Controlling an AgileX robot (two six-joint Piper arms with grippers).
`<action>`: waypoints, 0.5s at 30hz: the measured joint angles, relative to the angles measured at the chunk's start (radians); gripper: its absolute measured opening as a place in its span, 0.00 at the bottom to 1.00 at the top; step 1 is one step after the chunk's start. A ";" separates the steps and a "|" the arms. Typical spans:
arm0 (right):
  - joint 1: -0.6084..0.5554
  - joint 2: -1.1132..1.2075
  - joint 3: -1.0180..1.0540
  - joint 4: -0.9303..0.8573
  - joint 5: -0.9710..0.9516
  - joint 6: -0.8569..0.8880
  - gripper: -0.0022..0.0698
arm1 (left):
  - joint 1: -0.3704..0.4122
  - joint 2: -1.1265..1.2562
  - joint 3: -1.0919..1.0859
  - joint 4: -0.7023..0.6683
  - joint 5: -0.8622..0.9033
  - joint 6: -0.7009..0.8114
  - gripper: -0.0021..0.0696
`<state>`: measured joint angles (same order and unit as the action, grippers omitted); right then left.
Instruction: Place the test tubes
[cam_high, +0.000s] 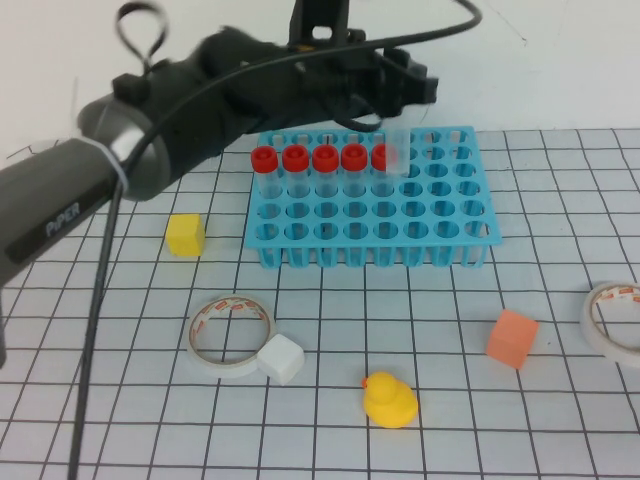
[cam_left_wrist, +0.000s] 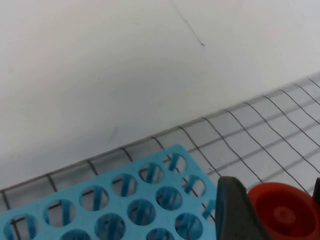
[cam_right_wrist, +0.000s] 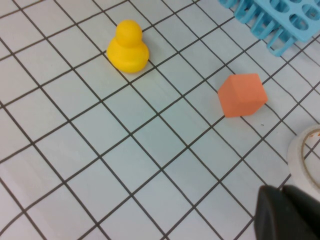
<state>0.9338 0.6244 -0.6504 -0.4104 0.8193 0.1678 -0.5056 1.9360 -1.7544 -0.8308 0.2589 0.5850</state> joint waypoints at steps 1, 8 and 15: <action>0.000 0.000 0.000 0.000 0.000 0.000 0.03 | -0.012 0.000 -0.010 0.127 -0.024 -0.147 0.40; 0.000 0.000 0.000 0.000 0.000 0.000 0.03 | -0.065 0.011 -0.025 0.341 -0.141 -0.425 0.40; 0.000 0.000 0.000 -0.001 0.000 0.000 0.03 | -0.101 0.035 -0.031 0.672 -0.211 -0.700 0.40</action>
<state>0.9338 0.6244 -0.6504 -0.4118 0.8193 0.1678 -0.6064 1.9713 -1.7852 -0.1586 0.0475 -0.1152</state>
